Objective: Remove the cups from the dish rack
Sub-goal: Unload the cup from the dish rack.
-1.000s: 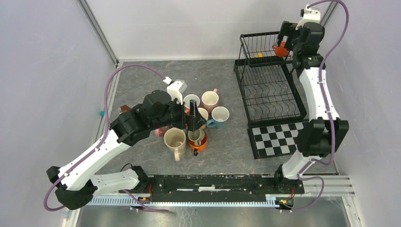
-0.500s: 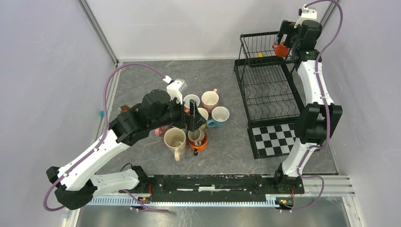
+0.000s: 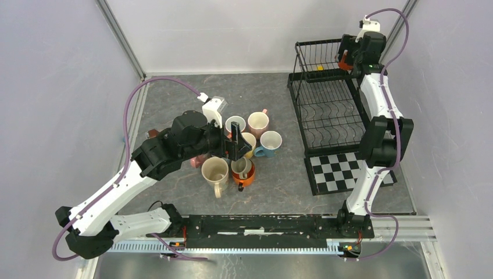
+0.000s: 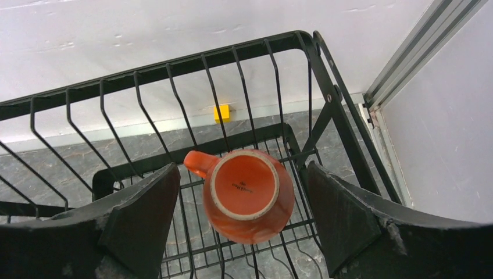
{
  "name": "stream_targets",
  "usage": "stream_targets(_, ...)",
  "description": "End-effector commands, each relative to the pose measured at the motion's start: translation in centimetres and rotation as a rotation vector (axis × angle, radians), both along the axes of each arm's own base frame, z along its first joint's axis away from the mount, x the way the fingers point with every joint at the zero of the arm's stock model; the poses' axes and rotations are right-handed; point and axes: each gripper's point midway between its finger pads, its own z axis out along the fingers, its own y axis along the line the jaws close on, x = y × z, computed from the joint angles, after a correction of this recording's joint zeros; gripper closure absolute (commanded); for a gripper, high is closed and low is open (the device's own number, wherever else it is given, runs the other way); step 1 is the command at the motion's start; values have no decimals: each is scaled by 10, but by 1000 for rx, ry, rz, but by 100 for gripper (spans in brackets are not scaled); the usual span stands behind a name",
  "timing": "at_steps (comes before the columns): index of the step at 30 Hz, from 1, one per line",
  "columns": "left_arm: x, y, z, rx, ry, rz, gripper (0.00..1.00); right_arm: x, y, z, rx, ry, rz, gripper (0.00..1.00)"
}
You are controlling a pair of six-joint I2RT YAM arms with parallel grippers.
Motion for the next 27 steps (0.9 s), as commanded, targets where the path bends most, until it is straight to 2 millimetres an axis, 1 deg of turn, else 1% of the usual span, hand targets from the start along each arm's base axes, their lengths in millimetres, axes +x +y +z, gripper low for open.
stream_targets(1,2,6,17,2,-70,-6,0,14,-9,29,-36,-89,-24,15)
stream_targets(9,2,6,15,4,-62,-5,0,19,-10,8,-46,-51,-19,23)
stream_targets(13,2,5,12,8,-56,-5,0,16,-8,2,-44,-34,-8,26)
stream_targets(17,2,5,12,5,-51,-5,0,11,1,1,-47,-15,18,27)
stream_targets(27,1,5,8,5,-45,-4,0,-9,30,9,-60,15,66,29)
